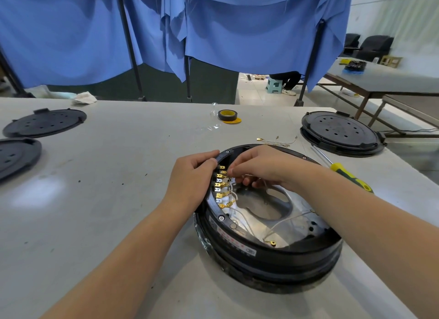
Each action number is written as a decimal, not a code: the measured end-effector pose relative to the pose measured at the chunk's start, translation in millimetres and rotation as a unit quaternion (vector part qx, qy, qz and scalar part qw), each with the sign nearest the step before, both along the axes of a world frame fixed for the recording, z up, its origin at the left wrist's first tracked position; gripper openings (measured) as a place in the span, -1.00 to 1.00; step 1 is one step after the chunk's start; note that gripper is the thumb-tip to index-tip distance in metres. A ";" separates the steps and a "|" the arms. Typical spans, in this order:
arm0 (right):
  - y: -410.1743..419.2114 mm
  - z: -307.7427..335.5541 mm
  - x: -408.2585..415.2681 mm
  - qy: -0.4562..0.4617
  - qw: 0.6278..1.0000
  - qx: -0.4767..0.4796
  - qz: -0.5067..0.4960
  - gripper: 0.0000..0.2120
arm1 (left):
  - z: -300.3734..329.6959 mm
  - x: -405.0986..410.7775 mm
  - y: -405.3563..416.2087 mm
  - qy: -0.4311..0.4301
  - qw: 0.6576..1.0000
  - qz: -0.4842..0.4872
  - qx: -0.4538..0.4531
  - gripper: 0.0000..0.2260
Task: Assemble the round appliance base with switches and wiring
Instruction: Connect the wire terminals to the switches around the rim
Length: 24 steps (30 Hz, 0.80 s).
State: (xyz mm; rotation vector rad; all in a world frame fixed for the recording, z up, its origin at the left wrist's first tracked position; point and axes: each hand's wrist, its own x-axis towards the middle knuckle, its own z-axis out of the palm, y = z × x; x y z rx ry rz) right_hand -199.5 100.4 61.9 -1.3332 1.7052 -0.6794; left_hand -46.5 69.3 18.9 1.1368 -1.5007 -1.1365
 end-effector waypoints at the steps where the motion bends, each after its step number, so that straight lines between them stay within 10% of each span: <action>1: 0.5 -0.6 0.0 0.005 1.000 -0.008 0.005 -0.89 | 0.2 0.0 -0.3 0.000 1.000 0.000 0.000 -0.77; 24: 33.7 7.9 12.7 0.237 0.955 -0.156 0.088 -0.95 | -0.1 0.4 -0.2 0.014 1.000 -0.009 -0.002 -0.76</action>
